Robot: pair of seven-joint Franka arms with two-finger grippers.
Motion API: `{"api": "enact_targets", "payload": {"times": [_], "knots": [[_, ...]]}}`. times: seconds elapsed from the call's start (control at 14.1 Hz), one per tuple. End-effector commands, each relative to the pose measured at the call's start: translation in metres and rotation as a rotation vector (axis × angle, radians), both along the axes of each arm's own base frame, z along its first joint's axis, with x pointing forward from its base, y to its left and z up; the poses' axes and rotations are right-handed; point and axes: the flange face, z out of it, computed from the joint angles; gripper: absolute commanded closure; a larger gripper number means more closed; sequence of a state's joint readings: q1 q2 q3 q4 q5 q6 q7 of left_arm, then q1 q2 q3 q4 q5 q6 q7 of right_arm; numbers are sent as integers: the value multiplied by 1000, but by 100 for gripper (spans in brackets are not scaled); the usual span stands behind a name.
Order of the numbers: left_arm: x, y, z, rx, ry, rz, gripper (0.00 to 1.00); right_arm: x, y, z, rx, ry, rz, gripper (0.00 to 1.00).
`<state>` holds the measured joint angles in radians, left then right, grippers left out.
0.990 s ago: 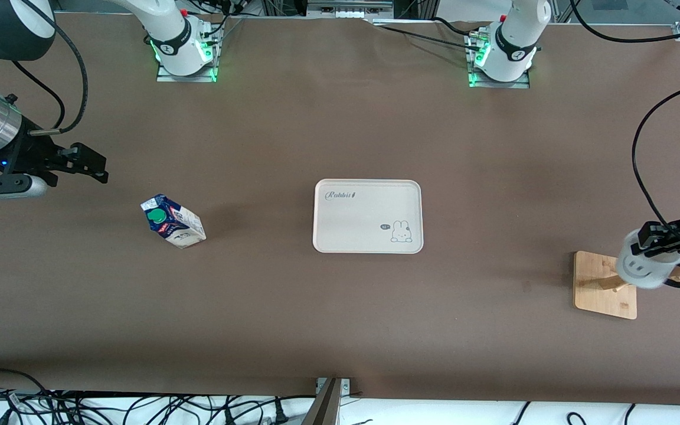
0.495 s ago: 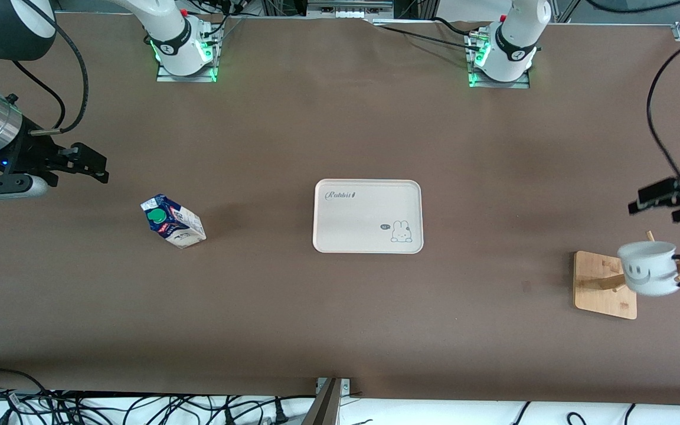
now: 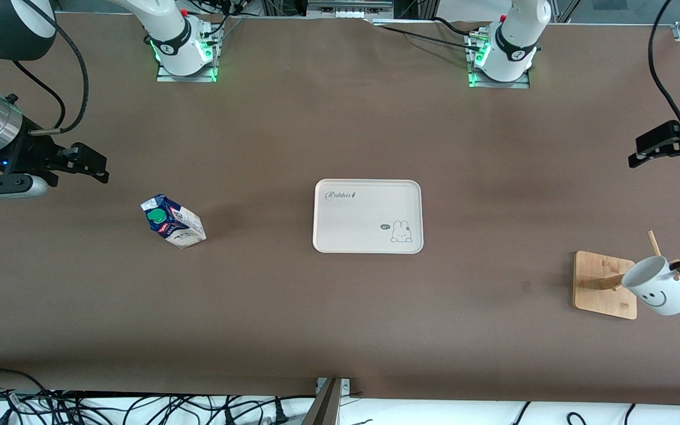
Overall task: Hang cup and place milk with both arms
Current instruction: 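Open the left gripper and draw it back from the stand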
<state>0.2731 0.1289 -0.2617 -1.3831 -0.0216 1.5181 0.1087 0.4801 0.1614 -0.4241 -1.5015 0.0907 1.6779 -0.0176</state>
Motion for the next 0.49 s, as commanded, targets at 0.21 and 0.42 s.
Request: {"api": "enact_targets", "payload": {"times": [0.21,0.42], "knots": [[-11,3,29,27,9,16,0,-2,-1,7,-10,2,5,0],[-17,0,25,24,58,12,0,-2,-4,7,-11,2,-1,0]]}}
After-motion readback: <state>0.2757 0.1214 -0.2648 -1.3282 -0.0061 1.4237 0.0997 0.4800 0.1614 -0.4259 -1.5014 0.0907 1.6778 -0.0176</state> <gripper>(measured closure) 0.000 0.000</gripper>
